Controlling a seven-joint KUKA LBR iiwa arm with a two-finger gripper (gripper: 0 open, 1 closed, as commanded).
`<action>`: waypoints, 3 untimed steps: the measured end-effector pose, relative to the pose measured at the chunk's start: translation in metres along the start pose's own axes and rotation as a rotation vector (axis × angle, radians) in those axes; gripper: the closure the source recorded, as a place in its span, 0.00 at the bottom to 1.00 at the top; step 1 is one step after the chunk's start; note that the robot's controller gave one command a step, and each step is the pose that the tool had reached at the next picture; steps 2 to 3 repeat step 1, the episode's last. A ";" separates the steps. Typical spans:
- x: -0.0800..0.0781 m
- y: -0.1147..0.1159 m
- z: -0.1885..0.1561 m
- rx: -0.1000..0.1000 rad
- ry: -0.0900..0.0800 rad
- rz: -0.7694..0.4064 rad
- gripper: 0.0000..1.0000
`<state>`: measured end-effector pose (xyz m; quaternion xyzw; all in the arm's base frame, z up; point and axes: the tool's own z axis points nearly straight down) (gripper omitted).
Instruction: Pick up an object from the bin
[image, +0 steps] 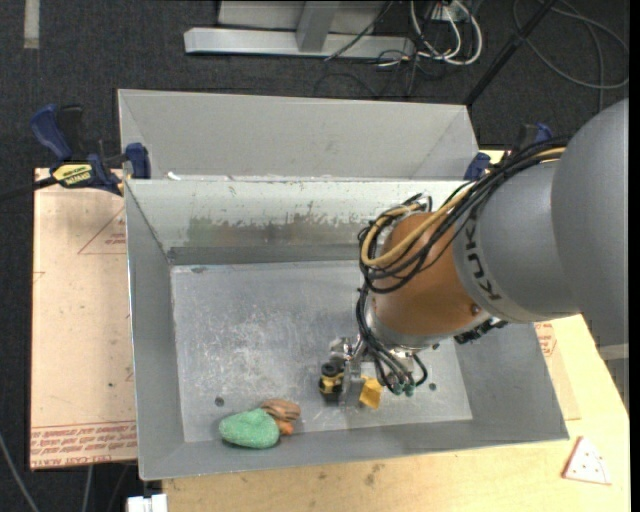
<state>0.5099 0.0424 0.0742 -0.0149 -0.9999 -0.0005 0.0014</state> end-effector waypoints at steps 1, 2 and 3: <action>0.002 0.000 -0.020 0.000 0.007 0.000 1.00; 0.002 0.000 -0.020 0.000 0.007 0.000 1.00; 0.002 0.000 -0.020 0.000 0.007 0.000 1.00</action>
Offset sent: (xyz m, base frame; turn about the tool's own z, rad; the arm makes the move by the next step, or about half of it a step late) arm 0.0000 0.0000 0.0478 0.0000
